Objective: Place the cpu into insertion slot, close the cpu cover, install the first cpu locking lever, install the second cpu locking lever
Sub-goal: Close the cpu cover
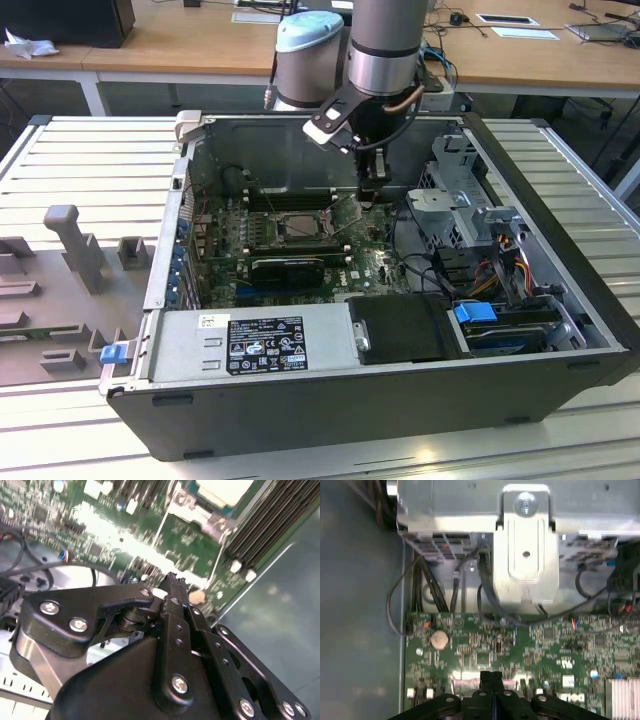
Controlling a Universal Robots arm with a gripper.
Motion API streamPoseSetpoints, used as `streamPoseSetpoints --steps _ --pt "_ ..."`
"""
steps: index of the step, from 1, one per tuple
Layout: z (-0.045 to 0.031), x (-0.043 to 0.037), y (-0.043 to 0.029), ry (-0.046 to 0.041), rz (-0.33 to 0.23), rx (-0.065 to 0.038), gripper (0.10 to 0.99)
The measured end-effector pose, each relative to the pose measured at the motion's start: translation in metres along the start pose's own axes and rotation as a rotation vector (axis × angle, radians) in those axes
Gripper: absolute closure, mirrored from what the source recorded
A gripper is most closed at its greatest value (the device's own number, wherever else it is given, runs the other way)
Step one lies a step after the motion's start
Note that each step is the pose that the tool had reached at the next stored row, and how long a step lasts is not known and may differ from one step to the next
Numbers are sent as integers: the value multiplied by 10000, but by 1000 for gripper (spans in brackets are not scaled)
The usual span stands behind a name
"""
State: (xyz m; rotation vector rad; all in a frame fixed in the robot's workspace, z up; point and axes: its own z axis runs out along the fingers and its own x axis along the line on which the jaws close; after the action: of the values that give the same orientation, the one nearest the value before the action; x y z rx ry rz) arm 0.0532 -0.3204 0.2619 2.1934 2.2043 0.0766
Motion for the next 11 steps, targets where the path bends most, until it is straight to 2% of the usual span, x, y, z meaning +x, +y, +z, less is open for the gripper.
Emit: streamPoseSetpoints --steps 2,4,6,8,11 --pt "12 0 46 2 -2 1 980" --pt "56 0 84 0 -1 1 980" --pt "88 0 91 -1 -2 2 980" --pt "163 -1 97 1 -1 1 980" --pt "172 -1 88 7 0 42 980"
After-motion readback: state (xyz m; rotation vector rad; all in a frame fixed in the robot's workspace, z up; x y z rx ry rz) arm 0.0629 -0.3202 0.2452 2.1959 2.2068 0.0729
